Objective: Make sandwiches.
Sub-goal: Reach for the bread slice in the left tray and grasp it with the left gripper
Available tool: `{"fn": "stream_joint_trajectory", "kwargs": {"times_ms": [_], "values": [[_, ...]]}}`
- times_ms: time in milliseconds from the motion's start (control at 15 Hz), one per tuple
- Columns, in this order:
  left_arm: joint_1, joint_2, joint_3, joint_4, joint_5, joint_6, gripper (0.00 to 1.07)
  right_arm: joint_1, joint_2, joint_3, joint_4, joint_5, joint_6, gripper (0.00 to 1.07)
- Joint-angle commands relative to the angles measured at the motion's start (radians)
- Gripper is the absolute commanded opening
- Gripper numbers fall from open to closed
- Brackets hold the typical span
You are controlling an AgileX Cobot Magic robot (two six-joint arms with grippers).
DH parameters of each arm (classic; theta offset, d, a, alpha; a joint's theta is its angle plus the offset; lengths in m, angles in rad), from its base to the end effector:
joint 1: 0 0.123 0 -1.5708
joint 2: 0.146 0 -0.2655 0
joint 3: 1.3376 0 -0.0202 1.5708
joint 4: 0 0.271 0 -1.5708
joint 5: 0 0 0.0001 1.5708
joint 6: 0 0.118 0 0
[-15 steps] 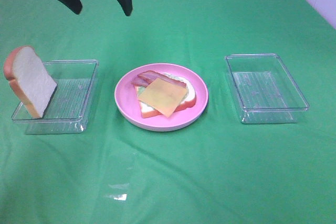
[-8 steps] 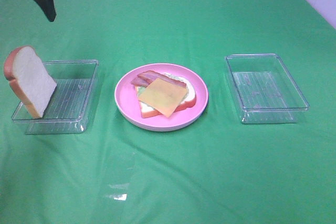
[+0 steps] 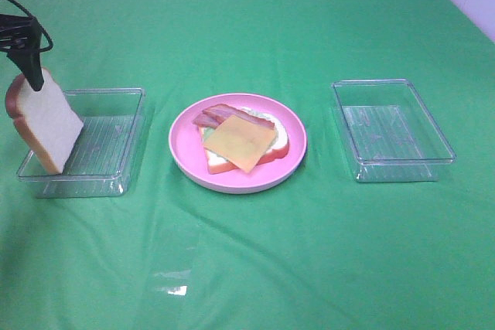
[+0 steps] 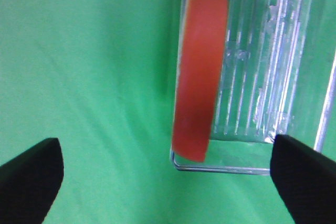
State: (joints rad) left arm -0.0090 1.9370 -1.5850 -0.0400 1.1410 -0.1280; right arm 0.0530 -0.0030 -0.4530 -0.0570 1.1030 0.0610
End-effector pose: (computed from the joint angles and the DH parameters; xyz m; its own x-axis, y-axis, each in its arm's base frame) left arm 0.4162 -0.0080 0.1867 -0.9782 -0.1353 -0.1577 -0.1274 0.9901 -0.0592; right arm 0.0588 -0.0029 0.2556 -0.5297 0.0072 -0.8481 0.0088 1.0000 0.0029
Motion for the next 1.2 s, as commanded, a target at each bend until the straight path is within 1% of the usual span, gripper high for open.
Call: {"fn": "stream_joint_trajectory", "kwargs": {"times_ms": [67,133,267,333,533,600,667,733,800,867,933,1000,1067,1133,1200], "values": [[0.002,0.007,0.020,-0.014,-0.063,0.036,1.02,-0.005,-0.027,0.002,0.000,-0.002,-0.010,0.95],[0.002,0.032,0.020,-0.054,-0.082,0.063,1.02,-0.005,-0.027,0.002,0.000,-0.002,-0.010,0.95],[0.002,0.069,0.021,-0.080,-0.103,0.081,1.02,-0.005,-0.027,0.002,0.000,-0.002,-0.010,0.95],[0.002,0.086,0.021,-0.094,-0.113,0.088,1.02,-0.005,-0.027,0.002,0.000,-0.002,-0.010,0.95],[0.002,0.123,0.021,-0.110,-0.132,0.093,0.97,-0.005,-0.027,0.002,0.000,-0.002,-0.010,0.95],[0.002,0.128,0.021,-0.113,-0.133,0.093,0.93,-0.005,-0.027,0.002,0.000,-0.002,-0.010,0.95],[0.002,0.128,0.021,-0.113,-0.141,0.093,0.87,-0.005,-0.027,0.002,0.000,-0.002,-0.010,0.95],[0.002,0.128,0.021,-0.113,-0.155,0.093,0.77,-0.005,-0.027,0.002,0.000,-0.002,-0.010,0.95],[0.002,0.128,0.021,-0.113,-0.179,0.093,0.47,-0.005,-0.027,0.002,0.000,-0.002,-0.010,0.95],[0.001,0.128,0.021,-0.114,-0.185,0.093,0.32,-0.005,-0.027,0.002,0.000,-0.002,-0.010,0.95],[0.000,0.128,0.021,-0.118,-0.186,0.093,0.24,-0.005,-0.027,0.002,0.000,-0.002,-0.010,0.95],[-0.001,0.128,0.021,-0.119,-0.187,0.093,0.14,-0.005,-0.027,0.002,0.000,-0.002,-0.010,0.95],[-0.001,0.128,0.021,-0.121,-0.181,0.095,0.06,-0.005,-0.027,0.002,0.000,-0.002,-0.010,0.95],[-0.001,0.128,0.021,-0.124,-0.174,0.108,0.02,-0.005,-0.027,0.002,0.000,-0.002,-0.010,0.95],[-0.001,0.125,0.021,-0.132,-0.169,0.110,0.02,-0.005,-0.027,0.002,0.000,-0.002,-0.010,0.95]]}}
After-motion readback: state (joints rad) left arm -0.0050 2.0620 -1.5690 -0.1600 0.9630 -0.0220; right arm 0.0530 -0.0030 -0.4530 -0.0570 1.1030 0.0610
